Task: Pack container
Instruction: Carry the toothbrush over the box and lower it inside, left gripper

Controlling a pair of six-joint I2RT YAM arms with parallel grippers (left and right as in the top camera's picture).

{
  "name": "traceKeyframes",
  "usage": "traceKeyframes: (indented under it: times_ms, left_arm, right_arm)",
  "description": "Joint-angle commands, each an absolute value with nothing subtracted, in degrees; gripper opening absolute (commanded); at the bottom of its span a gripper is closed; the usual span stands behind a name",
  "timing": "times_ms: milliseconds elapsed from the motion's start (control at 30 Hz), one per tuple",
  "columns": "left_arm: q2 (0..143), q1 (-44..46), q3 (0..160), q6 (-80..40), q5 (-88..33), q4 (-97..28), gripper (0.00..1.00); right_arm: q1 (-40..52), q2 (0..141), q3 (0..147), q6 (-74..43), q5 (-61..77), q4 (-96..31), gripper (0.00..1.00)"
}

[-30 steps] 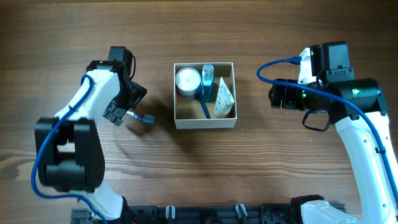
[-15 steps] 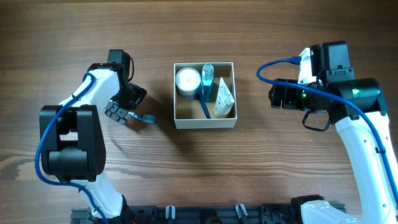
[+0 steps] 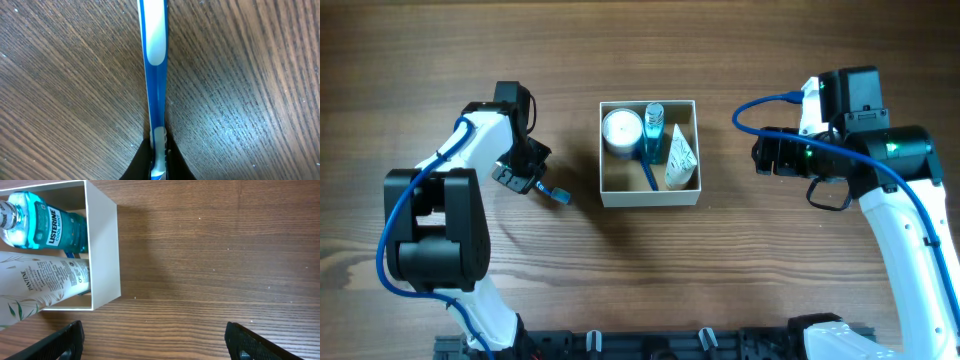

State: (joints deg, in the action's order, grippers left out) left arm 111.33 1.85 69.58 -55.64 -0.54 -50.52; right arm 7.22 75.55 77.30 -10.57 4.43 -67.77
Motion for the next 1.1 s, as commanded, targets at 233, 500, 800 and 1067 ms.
traceKeyframes:
  times_ms: [233,500,800,1067]
  left_arm:
    - [99.70,2.92,72.01,-42.09,3.46,-52.82,0.04]
    - [78.54,18.06,72.47,-15.38,5.65,-46.83,0.04]
    - [77.71,38.46,72.44,12.84,5.65,-42.94,0.04]
    - [79.22,38.83,72.44,20.97,5.63,-39.29,0.04]
  right_arm:
    - [7.20,76.09,77.19,-10.00,3.81,-67.55,0.91]
    - [7.20,76.09,77.19,-10.00,3.84,-67.35,0.91]
    - [7.20,76.09,77.19,-10.02,3.84,-67.35,0.91]
    - [7.20,76.09,77.19,-10.04,3.84,-67.35,0.92]
